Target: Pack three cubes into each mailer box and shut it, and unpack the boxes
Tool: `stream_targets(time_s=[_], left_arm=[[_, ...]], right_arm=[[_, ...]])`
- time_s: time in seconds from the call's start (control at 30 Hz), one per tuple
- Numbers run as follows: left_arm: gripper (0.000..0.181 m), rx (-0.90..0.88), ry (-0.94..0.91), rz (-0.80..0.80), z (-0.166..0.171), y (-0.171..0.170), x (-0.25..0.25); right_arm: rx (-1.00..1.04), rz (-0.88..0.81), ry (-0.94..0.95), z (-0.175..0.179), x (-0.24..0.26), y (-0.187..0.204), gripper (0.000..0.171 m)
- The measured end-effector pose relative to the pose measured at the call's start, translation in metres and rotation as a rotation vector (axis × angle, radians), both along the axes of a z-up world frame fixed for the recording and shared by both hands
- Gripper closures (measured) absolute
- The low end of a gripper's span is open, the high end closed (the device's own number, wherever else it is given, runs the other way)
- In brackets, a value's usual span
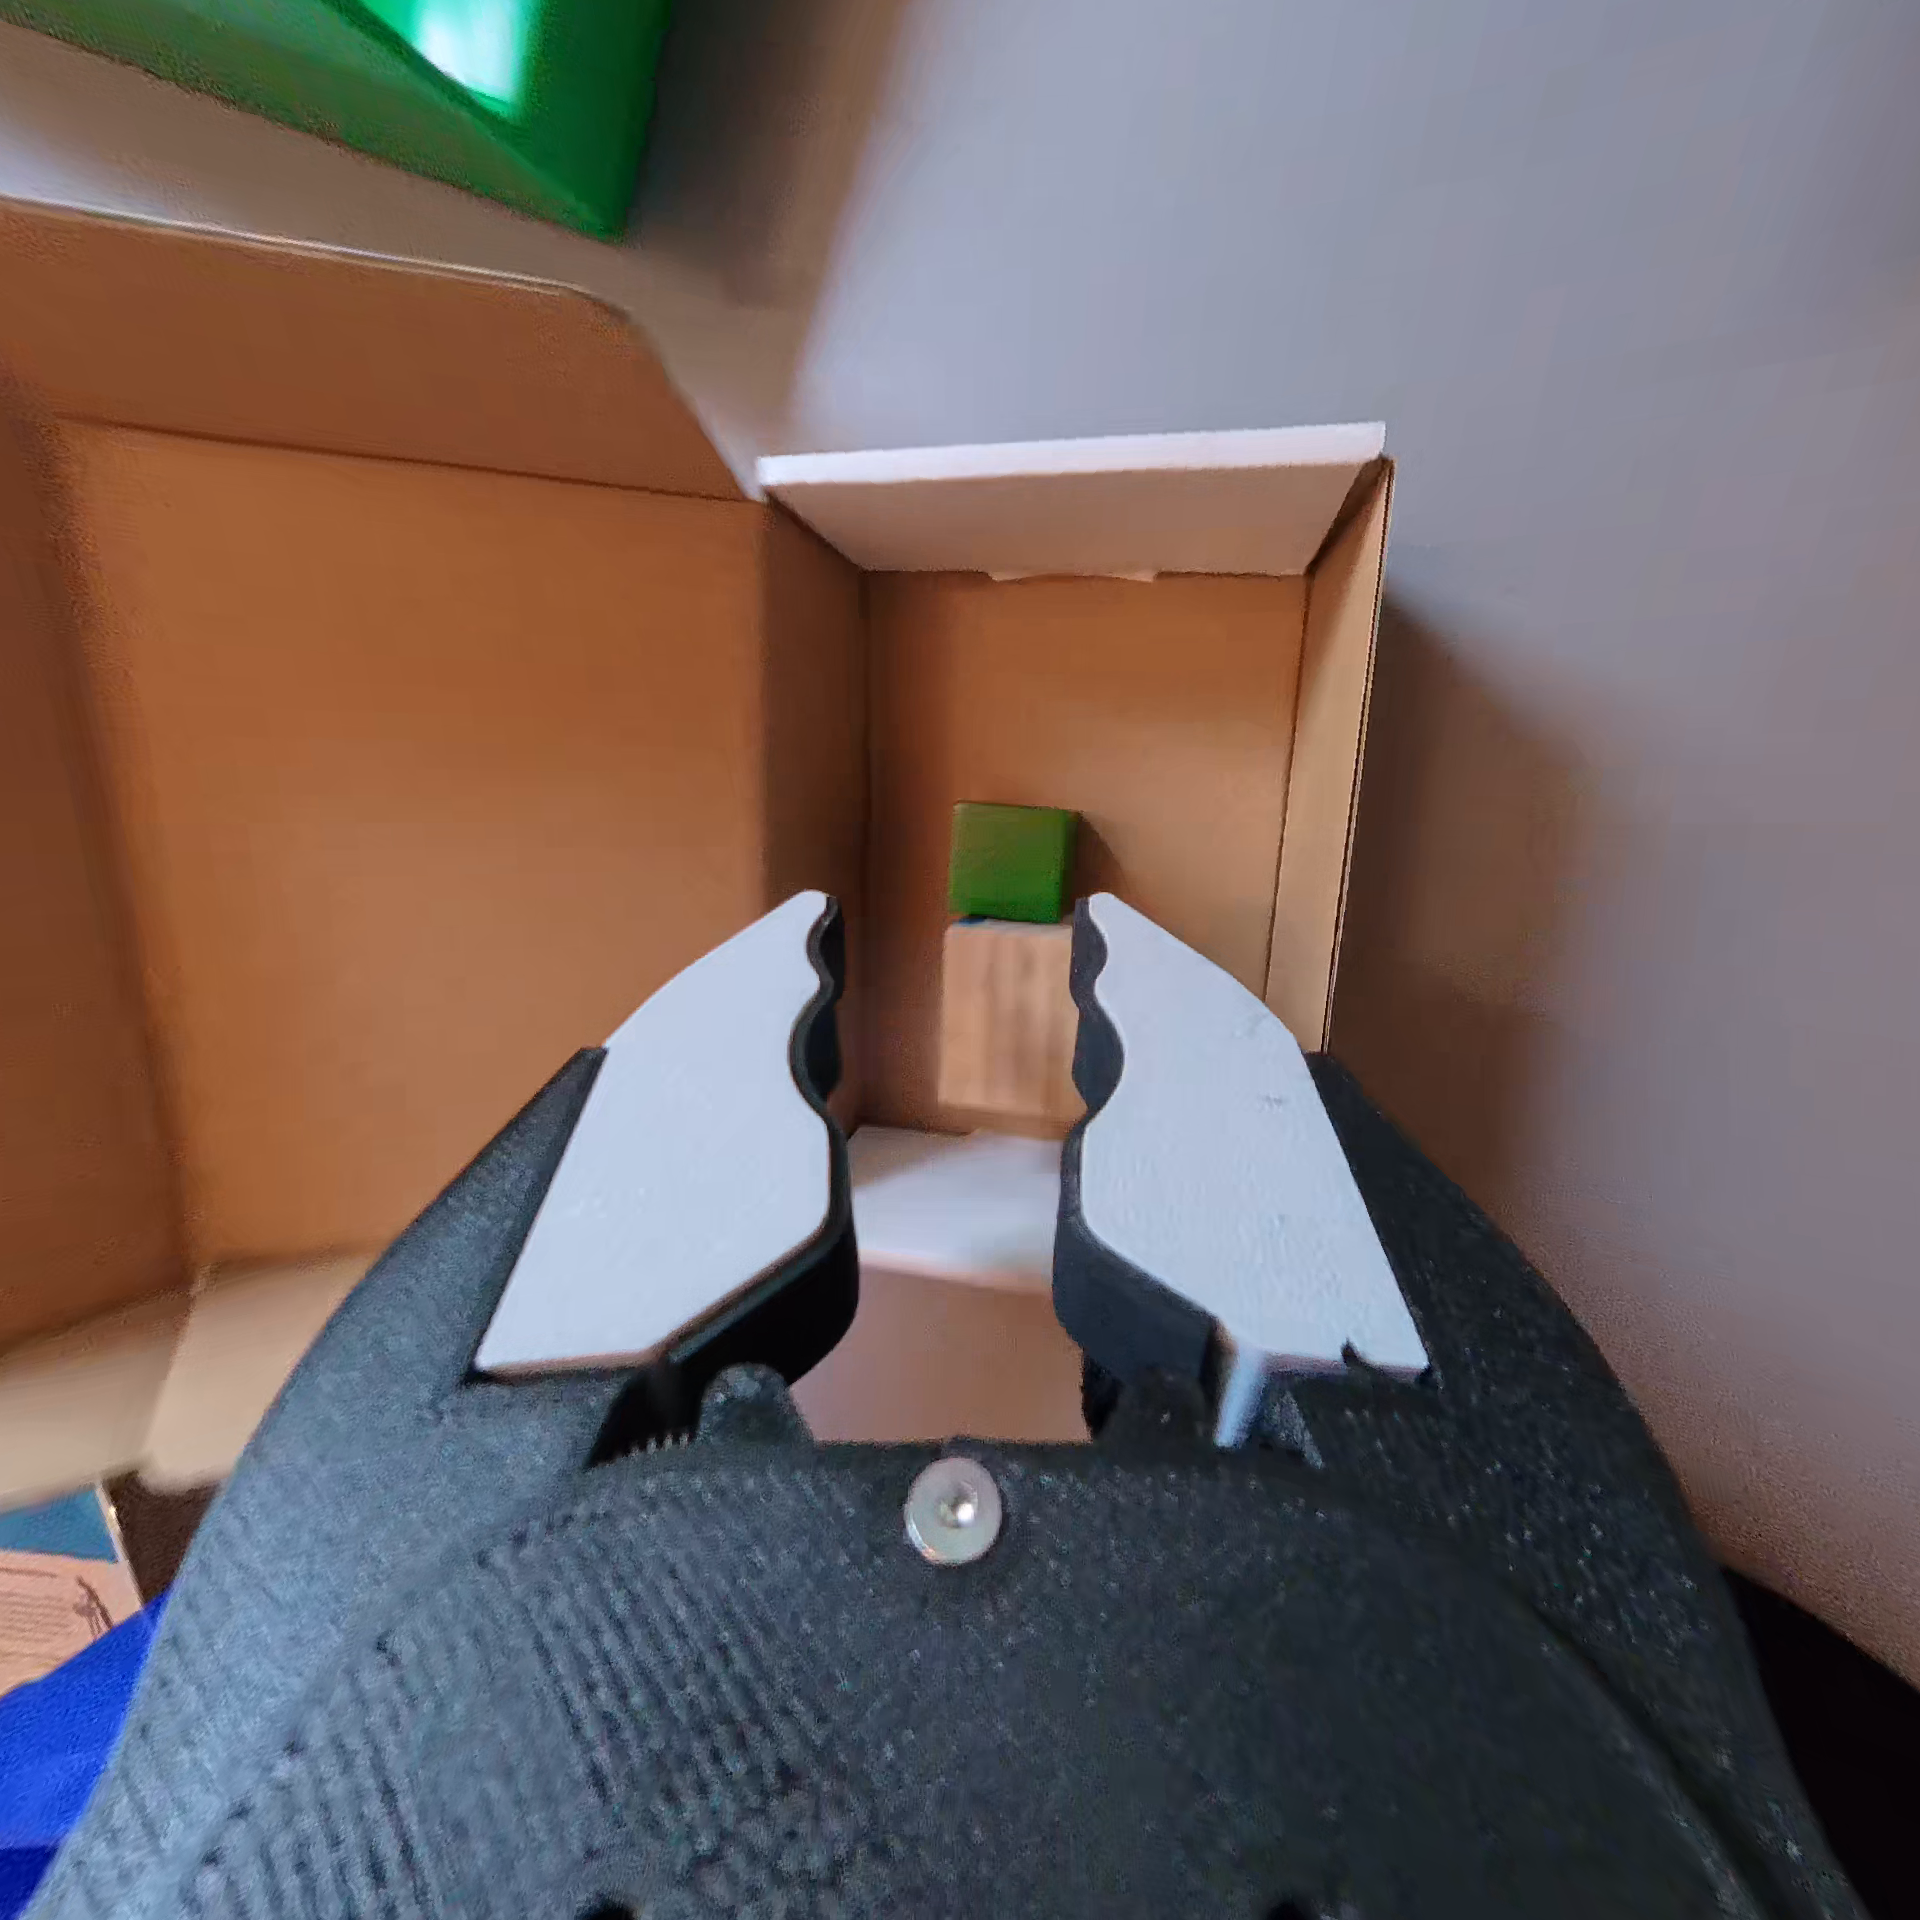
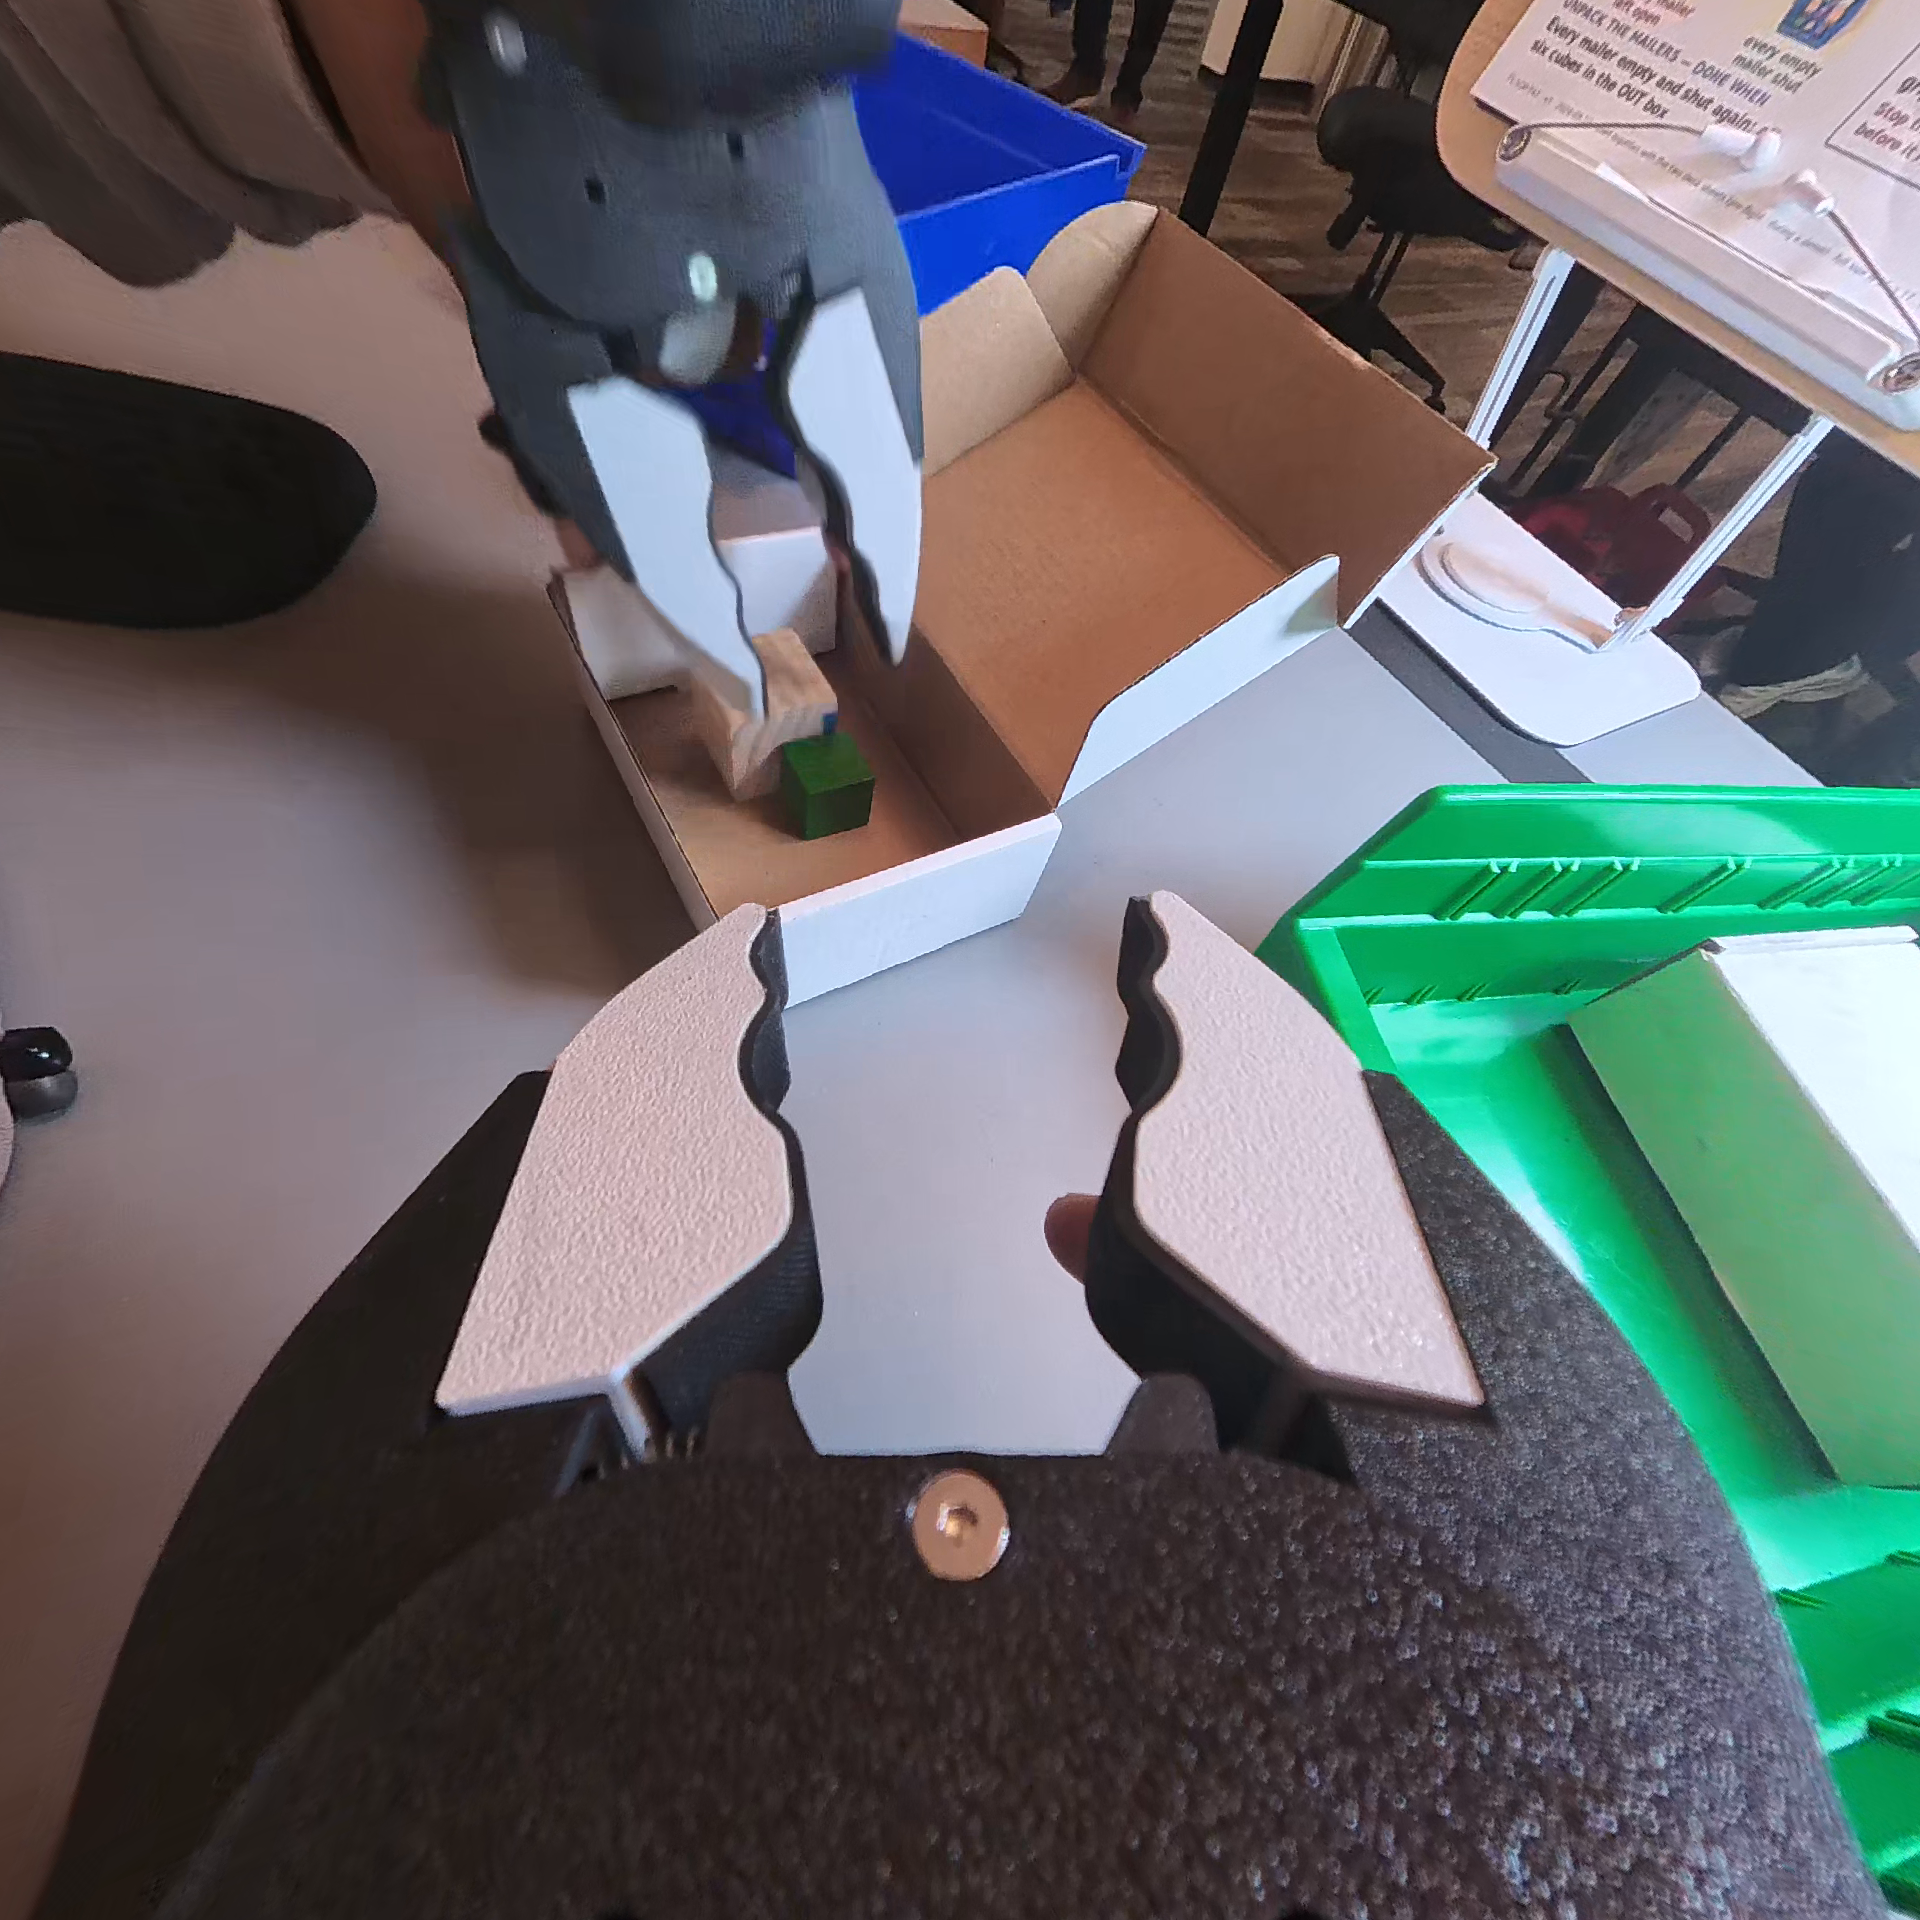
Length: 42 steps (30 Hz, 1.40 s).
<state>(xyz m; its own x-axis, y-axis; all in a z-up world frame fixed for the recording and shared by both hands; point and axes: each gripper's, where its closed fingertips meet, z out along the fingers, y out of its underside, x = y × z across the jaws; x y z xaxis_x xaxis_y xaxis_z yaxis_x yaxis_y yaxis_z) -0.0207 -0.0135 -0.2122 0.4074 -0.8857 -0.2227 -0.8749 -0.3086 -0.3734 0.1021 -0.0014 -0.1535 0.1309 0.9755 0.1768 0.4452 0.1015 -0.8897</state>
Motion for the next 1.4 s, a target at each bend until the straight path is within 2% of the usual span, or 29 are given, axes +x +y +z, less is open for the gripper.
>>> stream_targets(time_s=[0.17, 0.27, 0.33, 0.47, 0.53, 0.63, 0.7, 0.77, 1.0, 1.13, 1.3, 1.4], left_arm=[[0.142, 0.130, -0.155, 0.190, 0.077, 0.015, -0.065], [0.136, 0.156, -0.153, 0.335, 0.096, 0.020, -0.132], [0.137, 0.148, -0.152, 0.409, 0.091, 0.021, -0.172], [0.137, -0.004, -0.087, 0.533, 0.036, 0.006, -0.238], [0.139, -0.046, -0.035, 0.514, 0.008, 0.000, -0.259], [0.137, -0.088, -0.018, 0.322, -0.019, -0.012, -0.263], [0.143, -0.061, -0.029, 0.188, -0.022, -0.014, -0.260], [0.141, -0.080, -0.013, 0.118, -0.021, -0.016, -0.262], [0.145, -0.098, 0.186, -0.169, -0.030, -0.016, -0.261], [0.145, -0.158, 0.142, -0.183, -0.031, -0.009, -0.251], [0.138, -0.277, -0.011, -0.082, -0.037, -0.004, -0.241], [0.145, -0.367, -0.082, -0.034, -0.041, -0.009, -0.236]], right_arm=[[-0.004, -0.005, 0.003, 0.001, 0.001, 0.002, 0.110], [-0.003, -0.002, -0.002, 0.001, 0.002, 0.000, 0.109], [-0.005, 0.000, 0.001, 0.003, 0.003, -0.002, 0.109], [-0.010, 0.011, 0.008, 0.006, 0.004, -0.008, 0.106], [-0.023, 0.029, 0.020, 0.010, 0.003, -0.014, 0.106], [-0.039, 0.049, 0.032, 0.013, 0.000, -0.017, 0.106], [-0.056, 0.051, 0.036, 0.013, -0.002, -0.016, 0.107], [-0.077, 0.048, 0.039, 0.011, -0.003, -0.012, 0.107], [-0.133, 0.046, 0.045, 0.002, -0.010, -0.001, 0.109], [-0.151, 0.027, 0.031, -0.005, -0.012, 0.005, 0.109], [-0.163, 0.013, 0.023, -0.011, -0.011, 0.011, 0.110], [-0.167, 0.003, 0.027, -0.012, -0.009, 0.013, 0.111]])
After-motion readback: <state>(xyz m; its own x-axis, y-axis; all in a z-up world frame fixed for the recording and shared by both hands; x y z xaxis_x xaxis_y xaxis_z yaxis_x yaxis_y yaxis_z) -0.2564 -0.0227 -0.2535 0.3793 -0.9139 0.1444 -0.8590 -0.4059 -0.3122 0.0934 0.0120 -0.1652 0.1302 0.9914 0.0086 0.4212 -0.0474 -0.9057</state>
